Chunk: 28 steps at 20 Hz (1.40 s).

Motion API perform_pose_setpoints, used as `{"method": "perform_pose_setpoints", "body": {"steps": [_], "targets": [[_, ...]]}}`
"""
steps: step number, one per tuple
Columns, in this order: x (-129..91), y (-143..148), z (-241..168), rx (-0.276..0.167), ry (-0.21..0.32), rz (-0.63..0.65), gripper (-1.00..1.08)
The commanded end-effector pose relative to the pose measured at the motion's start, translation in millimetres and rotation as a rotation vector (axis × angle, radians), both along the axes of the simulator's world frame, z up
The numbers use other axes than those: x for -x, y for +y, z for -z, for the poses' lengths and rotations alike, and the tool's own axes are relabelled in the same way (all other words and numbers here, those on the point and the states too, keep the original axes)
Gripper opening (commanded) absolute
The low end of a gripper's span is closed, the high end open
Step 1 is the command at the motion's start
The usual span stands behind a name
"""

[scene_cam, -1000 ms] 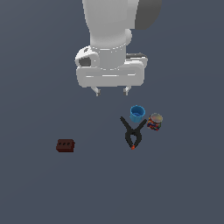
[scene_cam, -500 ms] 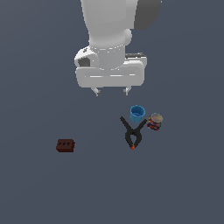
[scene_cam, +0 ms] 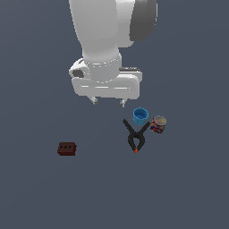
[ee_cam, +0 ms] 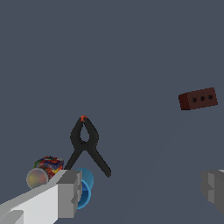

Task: Pick up a designated object from a clutter of objects.

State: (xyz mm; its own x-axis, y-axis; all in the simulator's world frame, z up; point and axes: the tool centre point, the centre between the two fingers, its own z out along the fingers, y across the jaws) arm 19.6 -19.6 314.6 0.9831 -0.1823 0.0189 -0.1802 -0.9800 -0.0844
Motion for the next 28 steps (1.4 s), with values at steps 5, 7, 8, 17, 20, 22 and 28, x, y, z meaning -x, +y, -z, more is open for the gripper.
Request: {"method": "perform_pose_setpoints", "body": {"steps": [5,7,8,17,20,22,28], "targets": [[-17.7,-26.4,28.6,-0.013,0.019,0.191,1.00],[-23.8,-37.2,40.2,-0.016,0.026,0.266,1.00],[-26.7,-42.7,46.2,-0.018,0.030,0.303,1.00],[-46.8,-95.6,102.3,-0.019,0.059,0.642,1.00],[-50.9,-114.1,121.9,-0.015,0.067,0.755,1.00],[-53.0,-126.7,135.1,-0.011,0.072,0.829,1.00],[-55.6,-165.0,175.3,0.005,0.082,1.051,1.00]]}}
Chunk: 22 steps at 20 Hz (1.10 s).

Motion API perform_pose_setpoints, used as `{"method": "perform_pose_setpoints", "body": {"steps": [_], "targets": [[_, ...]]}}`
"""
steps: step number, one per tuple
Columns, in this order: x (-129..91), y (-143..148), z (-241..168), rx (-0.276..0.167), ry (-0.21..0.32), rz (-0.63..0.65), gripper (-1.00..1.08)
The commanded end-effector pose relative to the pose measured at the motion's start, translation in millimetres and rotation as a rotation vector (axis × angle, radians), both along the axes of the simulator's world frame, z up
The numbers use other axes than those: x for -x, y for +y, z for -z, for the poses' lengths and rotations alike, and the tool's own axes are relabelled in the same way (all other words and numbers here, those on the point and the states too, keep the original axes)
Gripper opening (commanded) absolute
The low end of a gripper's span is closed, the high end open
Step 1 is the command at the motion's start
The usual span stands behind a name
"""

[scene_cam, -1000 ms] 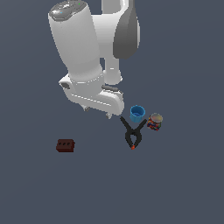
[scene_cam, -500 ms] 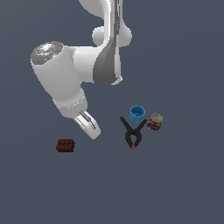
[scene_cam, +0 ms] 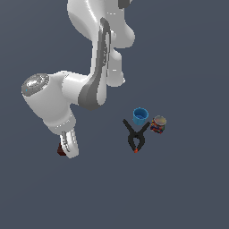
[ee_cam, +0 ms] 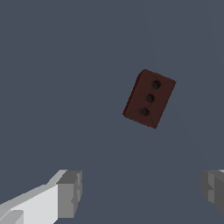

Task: Pick up a designated object from a clutter of objects.

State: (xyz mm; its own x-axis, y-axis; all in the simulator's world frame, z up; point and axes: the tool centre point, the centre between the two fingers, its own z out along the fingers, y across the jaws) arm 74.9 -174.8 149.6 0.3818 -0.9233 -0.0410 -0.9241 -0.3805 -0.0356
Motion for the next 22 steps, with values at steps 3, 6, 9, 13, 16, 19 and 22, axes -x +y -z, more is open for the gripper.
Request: {"method": "perform_pose_setpoints", "body": {"steps": [3,6,9,13,16,19,22], "targets": [[0.3,-27.1,28.3,0.016,0.012,0.154,1.00],[1.5,-41.4,43.3,0.025,0.018,0.234,1.00],[3.1,-52.8,55.2,0.034,0.022,0.297,1.00],[4.9,-63.4,66.2,0.042,0.025,0.355,1.00],[5.8,-67.8,70.9,0.046,0.027,0.379,1.00],[6.1,-69.3,72.5,0.047,0.027,0.387,1.00],[6.3,-68.5,73.4,0.047,0.028,0.382,1.00]]}}
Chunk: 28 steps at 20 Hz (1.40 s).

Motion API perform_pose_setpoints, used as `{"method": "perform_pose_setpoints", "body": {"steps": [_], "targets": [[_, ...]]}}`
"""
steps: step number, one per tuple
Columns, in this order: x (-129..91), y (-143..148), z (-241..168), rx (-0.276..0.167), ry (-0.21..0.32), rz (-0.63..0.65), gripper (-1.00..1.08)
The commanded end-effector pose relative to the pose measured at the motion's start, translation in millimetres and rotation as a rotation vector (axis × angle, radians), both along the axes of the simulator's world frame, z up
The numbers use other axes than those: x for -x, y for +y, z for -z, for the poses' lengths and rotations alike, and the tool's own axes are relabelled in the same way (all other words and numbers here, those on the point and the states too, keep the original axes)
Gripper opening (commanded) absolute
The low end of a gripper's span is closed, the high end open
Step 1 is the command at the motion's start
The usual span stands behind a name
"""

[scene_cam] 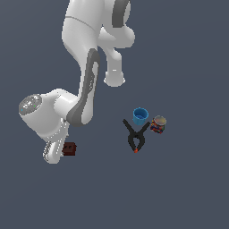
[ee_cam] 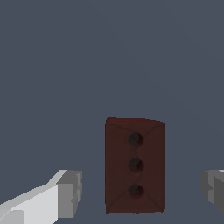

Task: Pick up a designated object from a clutter of objects.

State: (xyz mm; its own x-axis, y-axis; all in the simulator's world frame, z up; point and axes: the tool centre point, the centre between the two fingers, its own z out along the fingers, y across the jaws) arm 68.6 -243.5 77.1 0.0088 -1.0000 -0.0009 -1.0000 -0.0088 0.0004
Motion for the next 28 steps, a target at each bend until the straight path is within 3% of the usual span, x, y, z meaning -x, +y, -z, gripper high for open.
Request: {"method": "perform_pose_setpoints", "body": {"steps": [1,15,16,28], "targets": [[0.0,0.3,3.0,0.000,0.000,0.000,1.00],[0.1,-0.8,50.3,0.000,0.000,0.006,1.00],[0.1,-0.8,50.3,0.000,0.000,0.006,-1.00],[0.0,0.4,49.0,0.001,-0.001,0.005,-1.00]]}}
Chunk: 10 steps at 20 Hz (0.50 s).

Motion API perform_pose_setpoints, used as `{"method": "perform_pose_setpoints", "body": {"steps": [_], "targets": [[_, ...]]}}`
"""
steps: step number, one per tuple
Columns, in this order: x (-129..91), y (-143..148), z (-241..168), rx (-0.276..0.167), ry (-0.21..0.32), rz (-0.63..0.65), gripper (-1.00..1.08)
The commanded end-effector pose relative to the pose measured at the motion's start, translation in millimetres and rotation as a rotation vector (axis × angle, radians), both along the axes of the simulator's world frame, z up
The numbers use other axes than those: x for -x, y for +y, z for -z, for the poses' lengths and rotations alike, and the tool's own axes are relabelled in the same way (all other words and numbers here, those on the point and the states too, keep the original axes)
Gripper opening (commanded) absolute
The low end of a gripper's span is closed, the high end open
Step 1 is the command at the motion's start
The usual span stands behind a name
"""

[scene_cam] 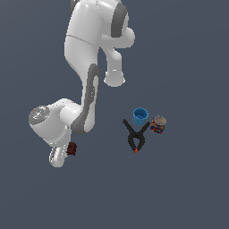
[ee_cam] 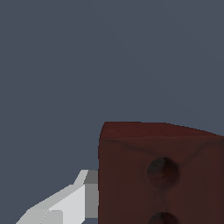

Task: Pick up a designated object from a clutter of objects.

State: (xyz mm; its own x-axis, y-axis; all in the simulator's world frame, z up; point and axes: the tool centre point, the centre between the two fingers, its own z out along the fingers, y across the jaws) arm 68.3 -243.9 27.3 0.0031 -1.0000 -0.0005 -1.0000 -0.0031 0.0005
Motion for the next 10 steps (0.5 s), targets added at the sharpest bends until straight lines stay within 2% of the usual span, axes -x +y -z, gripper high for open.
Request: {"method": "perform_pose_setpoints", "body": {"steps": [1,10], "targets": [[-0.2,1.8,-1.8,0.000,-0.001,-0.001,-1.00],[4.2,29.5,-29.0,-0.001,-0.001,0.000,-1.00]]}}
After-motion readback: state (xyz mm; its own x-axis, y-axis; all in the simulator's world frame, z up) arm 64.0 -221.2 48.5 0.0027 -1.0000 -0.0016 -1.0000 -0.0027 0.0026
